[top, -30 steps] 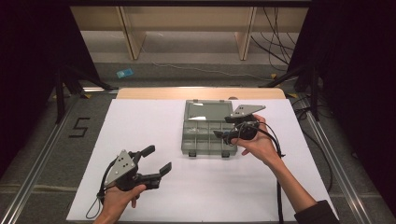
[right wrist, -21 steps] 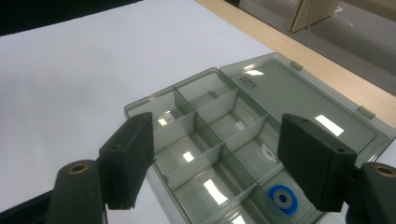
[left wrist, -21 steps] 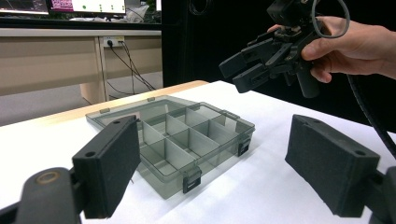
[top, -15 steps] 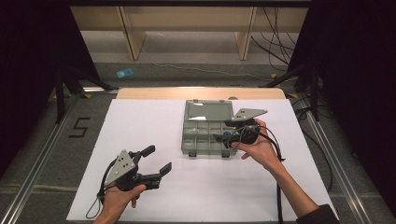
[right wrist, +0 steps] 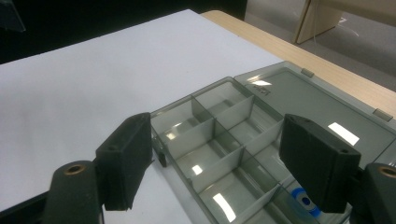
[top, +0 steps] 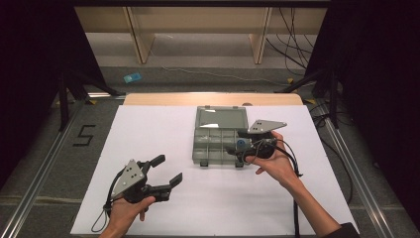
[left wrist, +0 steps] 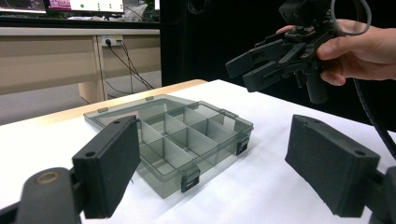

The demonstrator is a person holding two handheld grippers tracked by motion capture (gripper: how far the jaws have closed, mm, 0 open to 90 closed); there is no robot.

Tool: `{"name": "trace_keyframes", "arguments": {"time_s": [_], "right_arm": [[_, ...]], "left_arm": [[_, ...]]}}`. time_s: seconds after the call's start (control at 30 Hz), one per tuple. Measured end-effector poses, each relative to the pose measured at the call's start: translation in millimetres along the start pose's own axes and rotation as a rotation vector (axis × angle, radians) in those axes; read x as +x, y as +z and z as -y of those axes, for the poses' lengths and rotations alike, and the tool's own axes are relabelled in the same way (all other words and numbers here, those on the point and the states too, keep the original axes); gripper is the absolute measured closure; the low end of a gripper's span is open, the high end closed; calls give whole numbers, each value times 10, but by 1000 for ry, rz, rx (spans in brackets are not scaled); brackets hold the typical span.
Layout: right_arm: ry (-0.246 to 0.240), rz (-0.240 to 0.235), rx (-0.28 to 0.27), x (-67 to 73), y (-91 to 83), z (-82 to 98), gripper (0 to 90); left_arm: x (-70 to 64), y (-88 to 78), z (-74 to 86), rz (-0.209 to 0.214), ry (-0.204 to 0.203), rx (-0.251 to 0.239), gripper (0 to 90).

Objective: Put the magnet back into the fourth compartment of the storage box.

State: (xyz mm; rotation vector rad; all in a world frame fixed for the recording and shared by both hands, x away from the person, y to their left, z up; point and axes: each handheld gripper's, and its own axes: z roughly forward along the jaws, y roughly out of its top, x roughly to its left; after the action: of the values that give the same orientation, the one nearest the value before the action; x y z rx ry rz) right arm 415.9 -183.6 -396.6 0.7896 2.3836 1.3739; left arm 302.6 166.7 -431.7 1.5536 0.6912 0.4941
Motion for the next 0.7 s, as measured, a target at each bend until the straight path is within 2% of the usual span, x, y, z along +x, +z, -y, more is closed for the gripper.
{"name": "trace_keyframes", "arguments": {"time_s": [0.13, 0.17, 0.23, 0.27, 0.3, 0.7], "right_arm": [[5, -1, -17, 29, -26, 26, 267], [6, -4, -18, 35, -34, 30, 267], [6, -3, -22, 44, -50, 42, 266], [7, -1, -37, 49, -48, 51, 264], [16, -15, -31, 60, -64, 65, 264], [15, -21, -68, 146, -132, 128, 262]], "left_arm": [[-3, 1, 2, 2, -1, 2, 169], [2, 13, 6, 12, -1, -10, 169], [-3, 3, 4, 2, 0, 5, 169], [-3, 4, 4, 4, 0, 5, 169], [-3, 4, 5, 4, 0, 6, 169], [-7, 11, 8, 8, -1, 9, 169]]}}
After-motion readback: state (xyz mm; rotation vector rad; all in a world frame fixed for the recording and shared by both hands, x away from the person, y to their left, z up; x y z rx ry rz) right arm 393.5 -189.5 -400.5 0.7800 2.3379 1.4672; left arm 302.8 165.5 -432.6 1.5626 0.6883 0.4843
